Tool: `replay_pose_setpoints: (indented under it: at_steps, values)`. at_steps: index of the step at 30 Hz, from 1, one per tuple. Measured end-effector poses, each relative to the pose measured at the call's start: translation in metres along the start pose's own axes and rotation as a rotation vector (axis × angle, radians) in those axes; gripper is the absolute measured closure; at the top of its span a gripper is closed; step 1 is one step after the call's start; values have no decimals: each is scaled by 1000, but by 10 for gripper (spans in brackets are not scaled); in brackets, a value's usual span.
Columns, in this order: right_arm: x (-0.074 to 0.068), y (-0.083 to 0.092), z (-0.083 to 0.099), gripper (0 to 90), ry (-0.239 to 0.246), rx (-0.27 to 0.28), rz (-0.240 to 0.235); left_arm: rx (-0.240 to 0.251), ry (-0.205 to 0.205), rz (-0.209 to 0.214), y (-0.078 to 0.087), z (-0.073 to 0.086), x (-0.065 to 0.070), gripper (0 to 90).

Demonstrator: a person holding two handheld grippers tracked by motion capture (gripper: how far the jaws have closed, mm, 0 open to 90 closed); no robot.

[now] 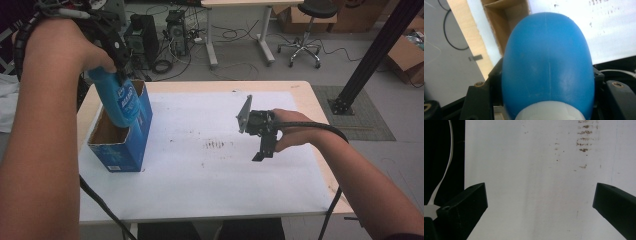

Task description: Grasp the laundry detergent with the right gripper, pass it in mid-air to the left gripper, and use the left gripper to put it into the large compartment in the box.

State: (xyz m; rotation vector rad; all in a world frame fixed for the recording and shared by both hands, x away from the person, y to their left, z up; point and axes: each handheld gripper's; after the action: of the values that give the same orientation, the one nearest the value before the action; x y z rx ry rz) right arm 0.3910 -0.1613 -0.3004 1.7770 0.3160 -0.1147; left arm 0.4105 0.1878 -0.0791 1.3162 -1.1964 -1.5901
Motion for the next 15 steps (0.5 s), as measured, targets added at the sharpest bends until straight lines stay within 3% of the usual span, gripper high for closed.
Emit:
replay_pose_setpoints:
  at_steps: [7, 15]
  values:
    - [1, -1, 0, 0, -6, -14, -8, -20, 82, 17, -13, -2, -21, 387]
    - [3, -3, 2, 0, -21, -27, -13, -54, 130, 7, -35, -5, -36, 387]
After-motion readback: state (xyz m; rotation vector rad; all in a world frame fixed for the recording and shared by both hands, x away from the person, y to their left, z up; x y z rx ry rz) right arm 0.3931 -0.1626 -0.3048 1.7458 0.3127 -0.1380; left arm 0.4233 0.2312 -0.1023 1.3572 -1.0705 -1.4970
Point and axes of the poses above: each handheld gripper's, and its own axes: y roughly backward along the jaws, z roughly out of its underside, x roughly to its right, and after that the axes turned 14 degrees about -z, right-handed
